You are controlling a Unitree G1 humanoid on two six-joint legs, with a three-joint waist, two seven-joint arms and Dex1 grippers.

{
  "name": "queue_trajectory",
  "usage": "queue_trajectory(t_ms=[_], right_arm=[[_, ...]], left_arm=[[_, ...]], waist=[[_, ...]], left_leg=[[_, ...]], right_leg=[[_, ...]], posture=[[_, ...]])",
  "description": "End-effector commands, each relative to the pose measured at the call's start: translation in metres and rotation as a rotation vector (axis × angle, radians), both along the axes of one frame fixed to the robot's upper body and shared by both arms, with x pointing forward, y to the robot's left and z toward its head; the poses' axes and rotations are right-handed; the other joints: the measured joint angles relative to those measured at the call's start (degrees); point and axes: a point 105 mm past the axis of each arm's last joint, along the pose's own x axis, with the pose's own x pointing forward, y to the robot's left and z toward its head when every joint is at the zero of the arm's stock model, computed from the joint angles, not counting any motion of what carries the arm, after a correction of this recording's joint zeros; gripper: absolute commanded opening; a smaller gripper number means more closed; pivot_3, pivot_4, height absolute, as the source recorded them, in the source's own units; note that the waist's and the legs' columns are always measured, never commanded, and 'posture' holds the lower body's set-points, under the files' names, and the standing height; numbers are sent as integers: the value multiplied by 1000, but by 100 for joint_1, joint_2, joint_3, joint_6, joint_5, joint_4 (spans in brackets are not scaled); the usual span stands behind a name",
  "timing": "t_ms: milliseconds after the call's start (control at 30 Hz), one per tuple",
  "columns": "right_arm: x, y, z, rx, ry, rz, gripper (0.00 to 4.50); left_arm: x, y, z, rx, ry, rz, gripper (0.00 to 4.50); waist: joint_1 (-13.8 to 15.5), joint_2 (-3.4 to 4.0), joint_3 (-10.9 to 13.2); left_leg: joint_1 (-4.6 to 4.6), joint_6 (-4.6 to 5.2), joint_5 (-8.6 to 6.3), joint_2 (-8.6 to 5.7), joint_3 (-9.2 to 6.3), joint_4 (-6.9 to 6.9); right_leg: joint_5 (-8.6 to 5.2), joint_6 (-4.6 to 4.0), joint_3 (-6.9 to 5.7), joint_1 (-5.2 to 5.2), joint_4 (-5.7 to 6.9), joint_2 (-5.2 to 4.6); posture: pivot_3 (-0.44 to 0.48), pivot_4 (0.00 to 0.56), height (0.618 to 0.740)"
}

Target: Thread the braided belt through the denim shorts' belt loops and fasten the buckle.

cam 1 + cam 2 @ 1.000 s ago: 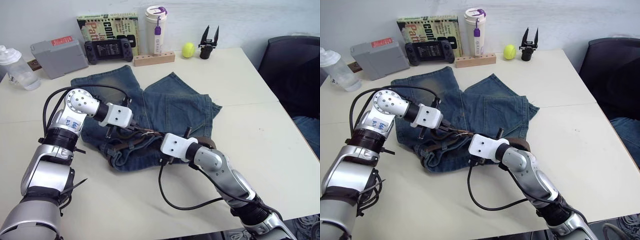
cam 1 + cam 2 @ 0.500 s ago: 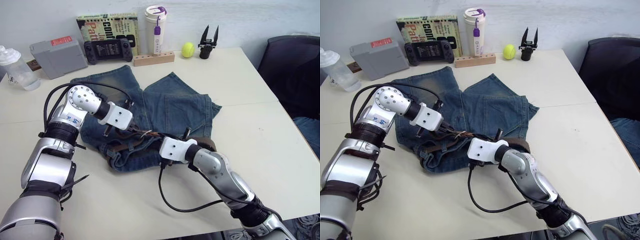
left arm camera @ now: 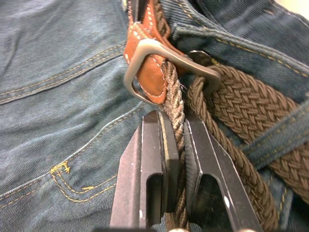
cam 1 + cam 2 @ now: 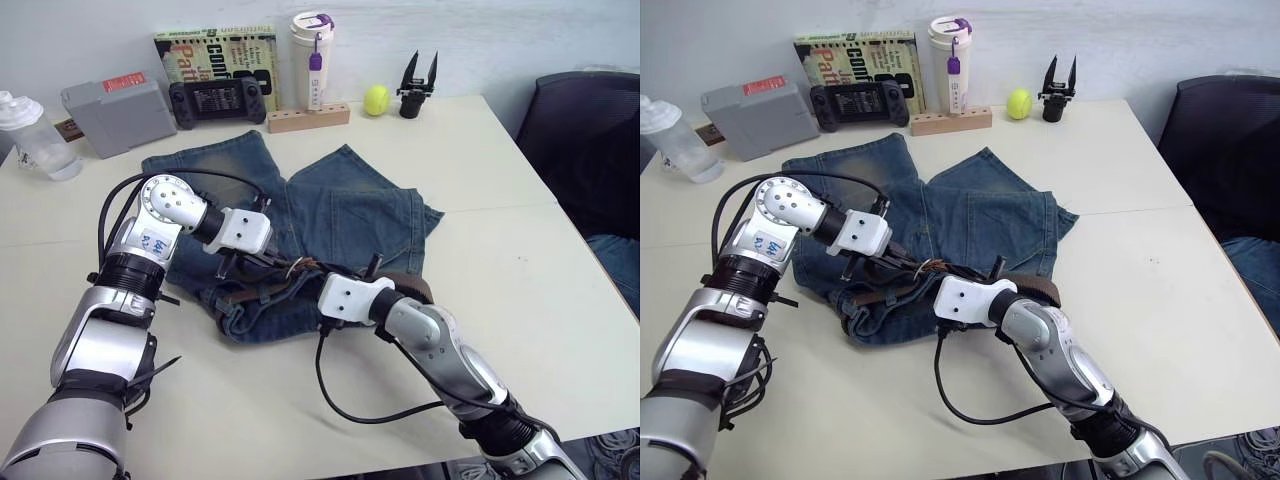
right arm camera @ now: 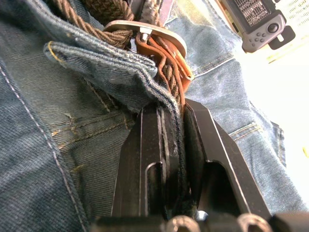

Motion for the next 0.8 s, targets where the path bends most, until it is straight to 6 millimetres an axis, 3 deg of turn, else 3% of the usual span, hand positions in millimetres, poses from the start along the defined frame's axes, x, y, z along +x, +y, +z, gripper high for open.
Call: queue_trajectory(t_ms=[33, 400, 500, 567, 633, 667, 800], right_arm=[[-7, 13, 17, 34, -59, 72, 10], [-10, 17, 12, 21, -13, 128, 10], [-7, 10, 6, 50, 81, 98, 10], [-5, 3, 5, 82, 142, 77, 1074], [-6, -1, 9, 110, 167, 76, 1135], [-7, -4, 13, 137, 185, 77, 1705], [-16, -24, 29, 305, 358, 88, 3227]], left_arm=[[-1, -20, 10, -43, -52, -52, 0], [-13, -51, 2, -100, 10, -100, 0], [-13, -51, 2, -92, 8, -105, 0], [-12, -50, 1, -79, 4, -102, 0], [-11, -48, 1, -68, 0, -98, 0], [-11, -47, 0, -64, 0, -97, 0], [-12, -45, -2, -40, -4, -101, 0]], waist=[[0, 0, 0], [-1, 0, 0], [-1, 0, 0], [-1, 0, 0], [2, 0, 0], [19, 0, 0], [11, 0, 0]], left_leg=[[0, 0, 0, 0, 0, 1], [1, -2, 2, 0, 0, 8], [0, -1, 1, 0, 0, 20], [0, 0, 1, -1, 0, 29], [0, 1, 0, -1, 0, 32], [-1, 2, 0, -1, 0, 32], [-7, 6, -2, -1, -2, 39]], right_leg=[[1, 0, 0, 0, 1, 0], [1, 1, 3, -2, 15, 1], [1, 1, 3, -2, 23, 0], [1, 1, 5, -1, 30, -1], [1, 1, 5, 0, 32, -1], [1, 1, 5, -1, 32, -1], [1, 1, 4, -1, 30, -2]], posture=[[0, 150, 693], [0, 150, 693], [0, 150, 693], [0, 150, 693], [0, 150, 693], [0, 150, 693], [0, 150, 693]])
